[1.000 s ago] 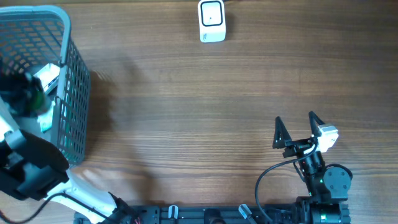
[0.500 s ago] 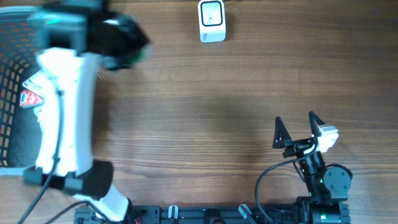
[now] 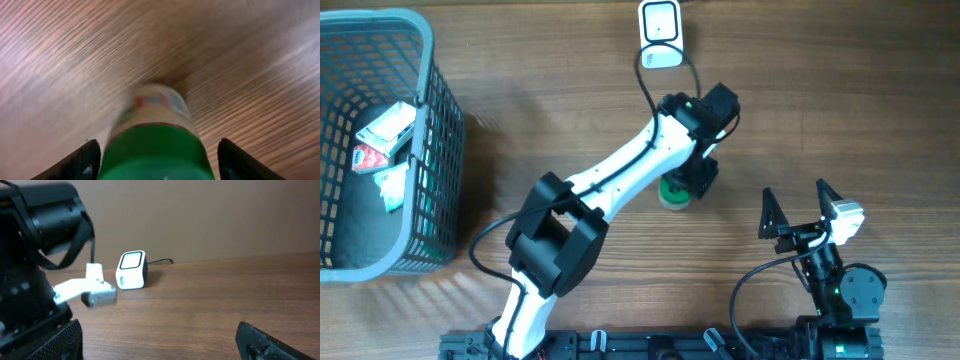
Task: Scan the item barcode
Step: 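Lift the jar out and place it upright on the table centre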
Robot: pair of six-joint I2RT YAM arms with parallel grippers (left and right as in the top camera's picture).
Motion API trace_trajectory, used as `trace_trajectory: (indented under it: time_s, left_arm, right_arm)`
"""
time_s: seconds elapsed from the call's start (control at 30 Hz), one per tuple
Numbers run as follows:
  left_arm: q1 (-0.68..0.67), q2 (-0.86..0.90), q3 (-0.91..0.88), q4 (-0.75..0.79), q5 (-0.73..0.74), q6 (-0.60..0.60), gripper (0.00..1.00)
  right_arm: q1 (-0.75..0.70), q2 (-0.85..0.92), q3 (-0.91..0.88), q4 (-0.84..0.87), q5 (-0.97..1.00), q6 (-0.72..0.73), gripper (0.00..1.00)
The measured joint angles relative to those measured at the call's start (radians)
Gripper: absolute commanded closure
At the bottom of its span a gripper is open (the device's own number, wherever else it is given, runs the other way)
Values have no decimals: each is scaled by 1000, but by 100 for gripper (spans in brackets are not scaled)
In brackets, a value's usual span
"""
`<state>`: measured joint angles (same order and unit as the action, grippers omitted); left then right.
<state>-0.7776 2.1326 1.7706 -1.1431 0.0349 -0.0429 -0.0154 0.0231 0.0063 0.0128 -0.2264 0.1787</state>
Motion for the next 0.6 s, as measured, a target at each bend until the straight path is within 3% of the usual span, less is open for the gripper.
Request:
trace_trajectory:
  time_s: [0.03, 0.07, 0.17, 0.27, 0.4, 0.6]
  left_arm:
    - [3, 0, -13, 6, 0, 50, 5]
    - [9, 0, -21, 9, -3, 104, 0]
    - [36, 0, -25, 26, -78, 202, 0]
    - [48, 0, -11, 26, -203, 206, 0]
    - [37, -37, 84, -1, -245, 197, 0]
    - [52, -380, 196, -45, -255, 107, 0]
  right_arm:
    - [0, 0, 0, 0, 0, 0, 0]
    - [0, 0, 0, 0, 0, 0, 0]
    - [0, 0, 0, 0, 0, 0, 0]
    - [0, 0, 0, 0, 0, 0, 0]
    - [0, 0, 0, 0, 0, 0, 0]
    - [0, 0, 0, 0, 0, 0, 0]
